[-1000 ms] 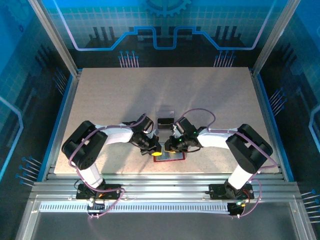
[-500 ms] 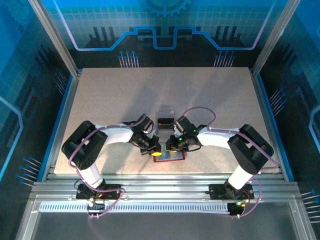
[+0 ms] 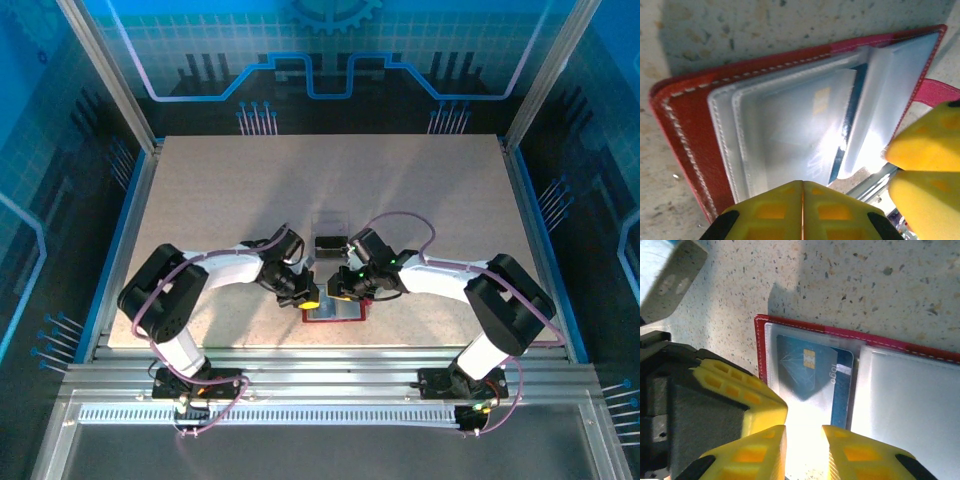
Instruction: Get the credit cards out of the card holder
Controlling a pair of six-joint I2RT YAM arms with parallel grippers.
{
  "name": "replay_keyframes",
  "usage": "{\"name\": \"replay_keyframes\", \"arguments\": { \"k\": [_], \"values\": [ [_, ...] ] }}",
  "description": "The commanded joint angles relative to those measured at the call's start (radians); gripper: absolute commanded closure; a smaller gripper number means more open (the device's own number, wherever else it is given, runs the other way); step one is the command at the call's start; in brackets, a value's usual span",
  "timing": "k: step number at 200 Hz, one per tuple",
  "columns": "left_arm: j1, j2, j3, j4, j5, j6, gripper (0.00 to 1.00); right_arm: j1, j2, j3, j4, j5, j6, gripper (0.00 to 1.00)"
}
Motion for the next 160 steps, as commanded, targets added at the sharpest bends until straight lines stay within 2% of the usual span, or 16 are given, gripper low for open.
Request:
{"name": "replay_keyframes", "arguments": {
  "k": [1,53,160],
  "values": [
    [0.005,-0.046,0.033,-0.03,-0.009,-0.006,0.92,-0.011,-0.013,-0.015,0.018,-0.028,0.027,0.75],
    [0.008,-0.031,0.058,-0.085,-0.097,0.017,1.0,-0.015,-0.005,-0.012,0.007,-0.025,0.023,0.75],
    [0.009,-0.014,0.038,-0.107,-0.136,0.046,1.0,-0.017,0.02,0.003,-0.005,-0.023,0.028,0.75]
  ]
}}
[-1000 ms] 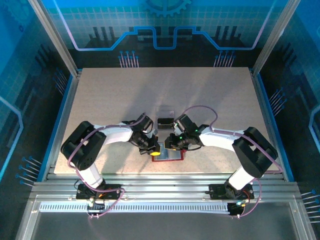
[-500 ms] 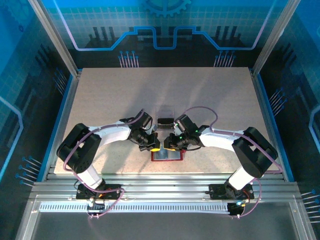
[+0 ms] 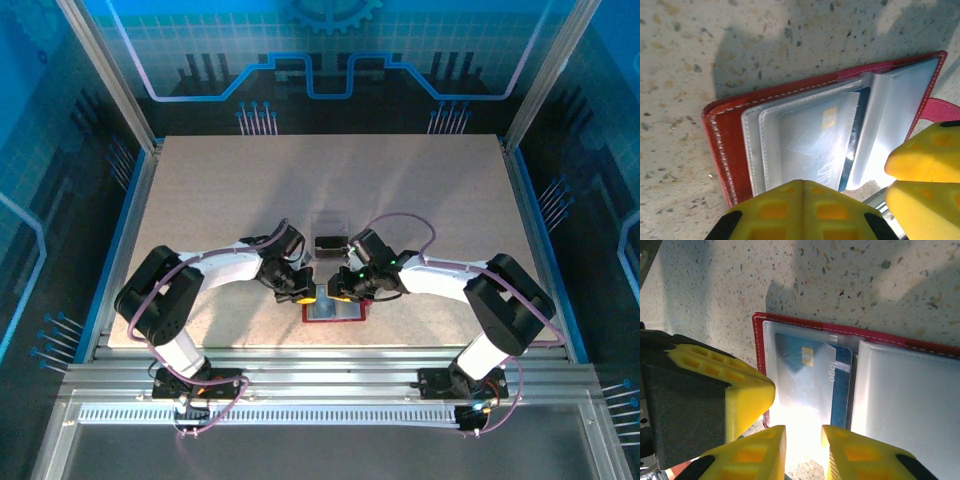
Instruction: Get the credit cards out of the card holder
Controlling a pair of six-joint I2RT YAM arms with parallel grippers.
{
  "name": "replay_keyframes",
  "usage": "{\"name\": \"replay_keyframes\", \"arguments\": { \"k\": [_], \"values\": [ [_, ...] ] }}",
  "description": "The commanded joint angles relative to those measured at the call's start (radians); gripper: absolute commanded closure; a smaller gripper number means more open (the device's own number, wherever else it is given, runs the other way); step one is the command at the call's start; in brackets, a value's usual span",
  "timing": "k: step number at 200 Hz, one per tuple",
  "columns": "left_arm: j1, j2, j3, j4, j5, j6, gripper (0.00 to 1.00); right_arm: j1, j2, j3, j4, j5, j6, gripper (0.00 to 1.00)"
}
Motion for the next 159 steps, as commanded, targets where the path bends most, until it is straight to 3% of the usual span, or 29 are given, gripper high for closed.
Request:
{"name": "replay_keyframes", "arguments": {
  "k": [1,159],
  "values": [
    [0.007,0.001,0.003,-0.043,-0.026,0.035,1.0,-0.017,0.018,0.008,-0.011,-0.016,0.015,0.75],
    [0.008,0.009,-0.018,-0.057,-0.04,0.05,1.0,-0.015,0.105,-0.007,0.098,-0.079,0.045,0.74]
  ]
}}
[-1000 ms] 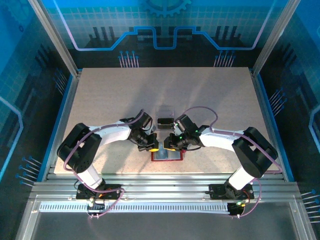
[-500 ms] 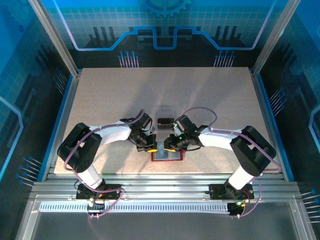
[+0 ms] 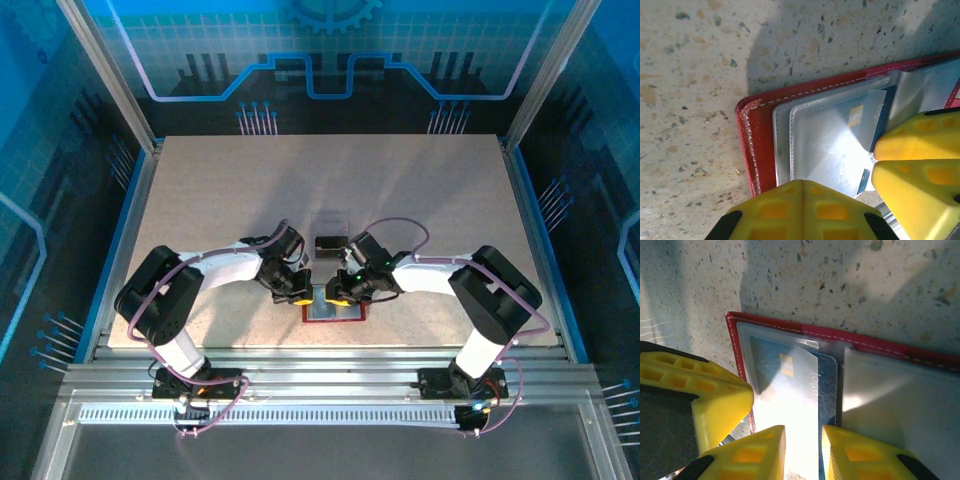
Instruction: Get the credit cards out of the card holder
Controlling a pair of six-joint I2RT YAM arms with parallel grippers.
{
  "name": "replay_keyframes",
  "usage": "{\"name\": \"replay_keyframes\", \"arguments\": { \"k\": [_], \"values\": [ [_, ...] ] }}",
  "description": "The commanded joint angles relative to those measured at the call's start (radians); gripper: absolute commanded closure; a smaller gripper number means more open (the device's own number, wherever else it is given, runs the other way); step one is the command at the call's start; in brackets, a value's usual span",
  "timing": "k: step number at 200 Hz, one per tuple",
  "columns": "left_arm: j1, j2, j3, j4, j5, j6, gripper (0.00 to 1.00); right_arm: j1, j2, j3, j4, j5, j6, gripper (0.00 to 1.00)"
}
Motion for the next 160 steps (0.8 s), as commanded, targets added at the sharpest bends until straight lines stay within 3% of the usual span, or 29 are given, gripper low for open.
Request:
{"name": "replay_keyframes", "arguments": {
  "k": [1,83,160],
  "values": [
    [0.008,0.009,-0.017,-0.026,-0.003,0.025,1.0,-0.013,0.015,-0.007,0.04,-0.033,0.019,0.74],
    [0.007,0.016,-0.014,-0.029,-0.002,0.03,1.0,-0.013,0.004,0.037,-0.162,0.072,-0.054,0.75],
    [0.006,-0.017,0.015,-0.055,-0.004,0.023,1.0,-0.012,-0.078,0.037,-0.125,0.06,-0.043,0.75]
  ]
}}
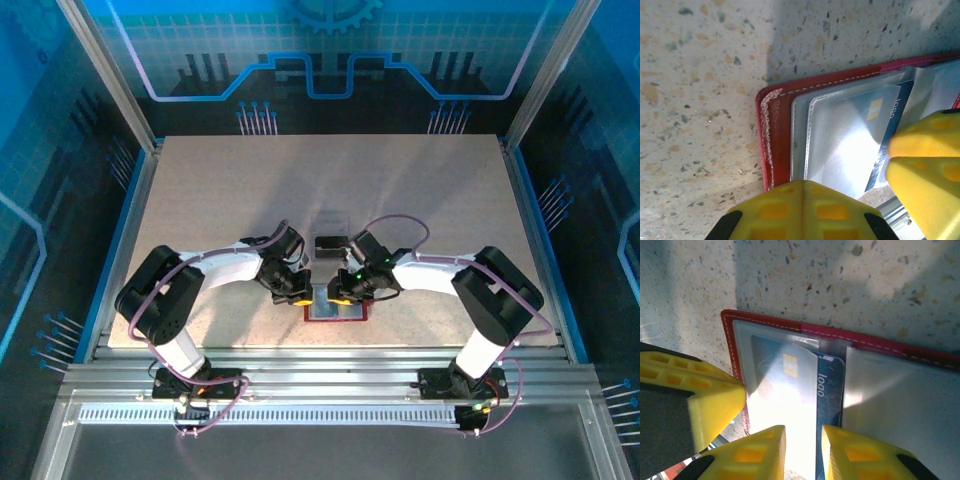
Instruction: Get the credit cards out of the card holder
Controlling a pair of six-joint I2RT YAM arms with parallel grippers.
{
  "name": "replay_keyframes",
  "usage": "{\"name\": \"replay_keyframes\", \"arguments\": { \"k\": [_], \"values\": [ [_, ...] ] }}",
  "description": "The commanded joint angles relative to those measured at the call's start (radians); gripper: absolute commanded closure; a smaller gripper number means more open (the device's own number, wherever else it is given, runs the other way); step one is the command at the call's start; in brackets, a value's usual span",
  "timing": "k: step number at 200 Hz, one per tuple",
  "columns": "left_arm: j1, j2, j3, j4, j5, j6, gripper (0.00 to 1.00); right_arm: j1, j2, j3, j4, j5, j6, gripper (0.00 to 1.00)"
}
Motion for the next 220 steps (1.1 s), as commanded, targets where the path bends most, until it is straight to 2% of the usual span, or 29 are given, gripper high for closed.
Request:
{"name": "replay_keyframes", "arguments": {
  "k": [1,45,173,220],
  "values": [
    [0.006,-0.02,0.017,-0.049,-0.004,0.022,1.0,-0.012,-0.054,0.007,-0.03,0.017,-0.008,0.75],
    [-0.005,-0.033,0.052,-0.017,0.058,-0.014,1.0,-0.021,-0.068,-0.009,-0.024,0.009,-0.007,0.74],
    [-0.017,0.069,0.034,-0.044,-0.025,0.036,1.0,-0.047,0.003,-0.064,0.102,-0.086,0.017,0.71],
    [-0.018,0.072,0.024,-0.043,-0.034,0.039,1.0,-0.047,0.017,-0.064,0.069,-0.06,-0.002,0.71]
  ]
}}
